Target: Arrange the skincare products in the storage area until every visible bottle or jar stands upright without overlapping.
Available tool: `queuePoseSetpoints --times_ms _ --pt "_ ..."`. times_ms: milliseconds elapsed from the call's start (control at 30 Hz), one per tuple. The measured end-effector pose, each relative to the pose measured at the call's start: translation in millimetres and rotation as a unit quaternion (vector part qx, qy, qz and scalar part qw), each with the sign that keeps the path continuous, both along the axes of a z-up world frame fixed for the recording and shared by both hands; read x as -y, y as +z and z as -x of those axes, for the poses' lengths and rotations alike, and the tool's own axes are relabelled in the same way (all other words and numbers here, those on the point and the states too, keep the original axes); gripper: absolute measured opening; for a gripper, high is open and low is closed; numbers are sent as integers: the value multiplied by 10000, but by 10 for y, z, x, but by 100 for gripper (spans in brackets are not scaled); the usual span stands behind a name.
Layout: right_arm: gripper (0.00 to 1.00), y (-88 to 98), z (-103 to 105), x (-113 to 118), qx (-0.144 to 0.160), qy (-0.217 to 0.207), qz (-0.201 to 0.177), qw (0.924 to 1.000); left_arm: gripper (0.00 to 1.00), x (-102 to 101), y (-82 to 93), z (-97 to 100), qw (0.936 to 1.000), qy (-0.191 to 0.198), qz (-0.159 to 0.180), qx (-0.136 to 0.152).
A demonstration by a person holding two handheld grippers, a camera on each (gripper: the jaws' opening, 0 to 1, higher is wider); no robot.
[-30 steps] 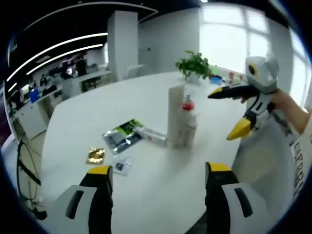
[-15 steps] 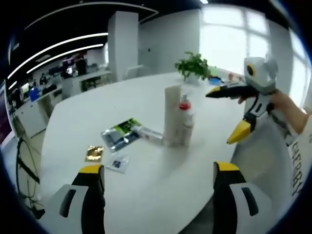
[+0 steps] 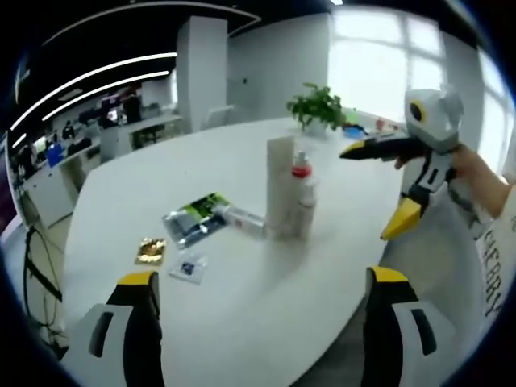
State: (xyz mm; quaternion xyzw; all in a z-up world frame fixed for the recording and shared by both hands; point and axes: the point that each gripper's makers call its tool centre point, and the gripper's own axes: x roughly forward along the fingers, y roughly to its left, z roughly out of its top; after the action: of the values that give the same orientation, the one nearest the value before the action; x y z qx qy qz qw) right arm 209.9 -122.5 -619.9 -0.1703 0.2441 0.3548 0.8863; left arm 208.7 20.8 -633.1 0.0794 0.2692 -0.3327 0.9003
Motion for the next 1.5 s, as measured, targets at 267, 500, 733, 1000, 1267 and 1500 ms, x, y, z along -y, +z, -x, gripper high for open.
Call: queuePoseSetpoints --times_ms 267,500,733,1000,1267,1500 --pt "100 32 -53 6 39 48 4 10000 99 24 -66 -70 9999 -44 -6 -141" --pt "96 11 -93 -40 8 81 -60 9999 99 -24 -139 -155 9995 -35 -59 -295" --pt "88 -57 -115 -57 -51 154 -21 9999 99 18 -195 -239 9990 -91 -106 -419" --pt "75 -71 -108 -90 -69 303 -188 9993 99 100 -248 -391 9983 -246 -199 -487" --pt "70 -145 -80 -139 -237 425 -375 9981 97 128 -350 -717 9975 -392 -295 -513" --pt "65 -206 -47 -145 -405 439 -485 9970 86 234 -420 -1033 9973 -441 -334 -489"
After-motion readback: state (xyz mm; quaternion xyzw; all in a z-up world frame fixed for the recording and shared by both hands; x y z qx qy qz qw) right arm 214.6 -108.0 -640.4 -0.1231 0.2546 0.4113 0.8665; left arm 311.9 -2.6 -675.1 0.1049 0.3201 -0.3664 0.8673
